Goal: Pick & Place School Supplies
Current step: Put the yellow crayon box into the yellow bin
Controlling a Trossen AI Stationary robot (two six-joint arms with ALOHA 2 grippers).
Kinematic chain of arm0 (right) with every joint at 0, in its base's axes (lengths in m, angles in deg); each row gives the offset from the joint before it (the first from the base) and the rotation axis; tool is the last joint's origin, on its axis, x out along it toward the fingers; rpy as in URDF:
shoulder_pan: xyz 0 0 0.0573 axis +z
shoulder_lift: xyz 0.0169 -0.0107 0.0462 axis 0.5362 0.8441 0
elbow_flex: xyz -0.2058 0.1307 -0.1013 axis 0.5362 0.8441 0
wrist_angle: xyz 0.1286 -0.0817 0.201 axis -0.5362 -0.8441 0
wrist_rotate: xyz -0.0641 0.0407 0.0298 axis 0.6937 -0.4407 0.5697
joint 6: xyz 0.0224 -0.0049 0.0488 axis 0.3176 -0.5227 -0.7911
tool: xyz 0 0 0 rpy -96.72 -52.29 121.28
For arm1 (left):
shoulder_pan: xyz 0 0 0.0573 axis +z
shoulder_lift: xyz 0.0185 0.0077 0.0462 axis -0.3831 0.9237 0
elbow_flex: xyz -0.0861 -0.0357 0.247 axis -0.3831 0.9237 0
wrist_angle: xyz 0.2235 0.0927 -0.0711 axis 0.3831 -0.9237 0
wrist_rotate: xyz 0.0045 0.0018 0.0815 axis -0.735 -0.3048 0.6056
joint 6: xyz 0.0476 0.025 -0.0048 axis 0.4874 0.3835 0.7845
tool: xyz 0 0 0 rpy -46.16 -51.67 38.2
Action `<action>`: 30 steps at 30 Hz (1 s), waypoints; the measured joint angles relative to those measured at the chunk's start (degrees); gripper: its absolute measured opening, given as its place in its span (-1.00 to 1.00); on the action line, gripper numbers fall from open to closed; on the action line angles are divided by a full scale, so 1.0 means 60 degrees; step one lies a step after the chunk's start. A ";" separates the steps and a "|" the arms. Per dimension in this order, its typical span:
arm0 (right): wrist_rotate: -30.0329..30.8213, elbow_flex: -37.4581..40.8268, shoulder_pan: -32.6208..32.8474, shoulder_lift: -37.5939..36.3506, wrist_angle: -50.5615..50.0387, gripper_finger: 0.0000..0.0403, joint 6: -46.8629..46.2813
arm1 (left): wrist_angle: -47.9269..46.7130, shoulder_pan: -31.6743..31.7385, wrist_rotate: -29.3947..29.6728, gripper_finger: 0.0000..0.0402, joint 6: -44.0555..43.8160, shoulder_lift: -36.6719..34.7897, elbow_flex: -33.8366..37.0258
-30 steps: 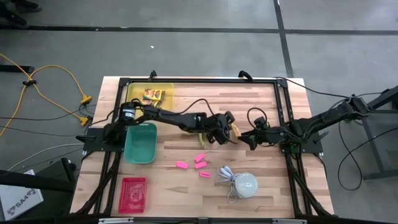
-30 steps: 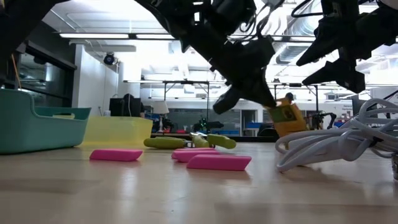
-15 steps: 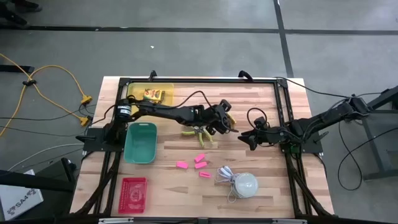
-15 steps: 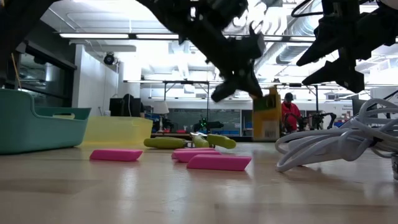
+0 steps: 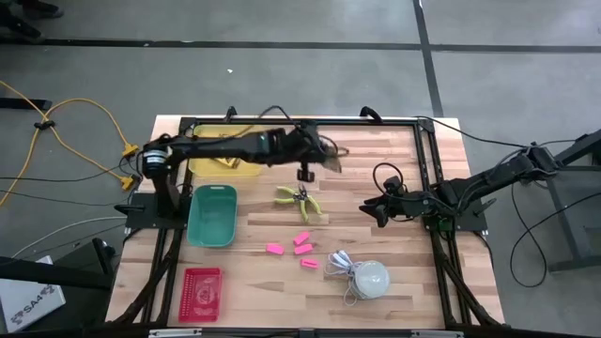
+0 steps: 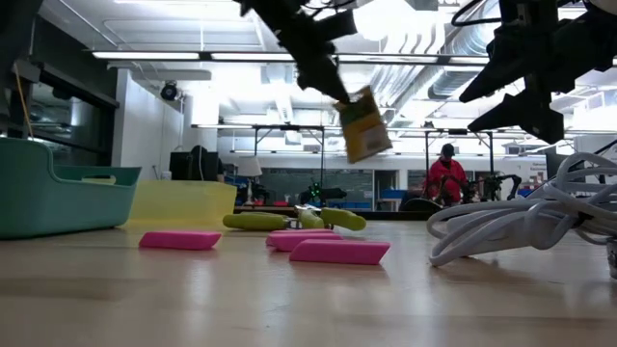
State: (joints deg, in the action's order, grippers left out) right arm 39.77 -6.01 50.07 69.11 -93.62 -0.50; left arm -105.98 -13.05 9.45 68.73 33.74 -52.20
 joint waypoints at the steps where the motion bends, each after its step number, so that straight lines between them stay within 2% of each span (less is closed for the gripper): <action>1: 0.0004 0.0000 -0.0002 0.0000 0.0006 -0.06 0.0053 | -0.0238 0.0103 0.0177 -1.00 -0.0340 -0.0138 0.0000; 8: 0.0005 0.0000 -0.0002 0.0001 0.0002 -0.06 0.0203 | -0.1448 0.0624 0.1593 -1.00 -0.2148 -0.1100 0.0000; 17: -0.0011 0.0002 0.0001 0.0001 -0.0019 -0.06 0.0644 | -0.4237 0.1223 0.1548 -1.00 -0.5502 -0.1959 0.0000; 30: -0.0023 0.0003 -0.0002 0.0005 -0.0413 -0.06 0.1973 | -0.6328 0.1983 0.1672 -1.00 -0.8435 -0.3236 0.0003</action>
State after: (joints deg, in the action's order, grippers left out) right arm 39.63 -6.00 50.05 69.14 -96.10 11.34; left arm -143.95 -1.16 19.48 18.12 14.32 -52.18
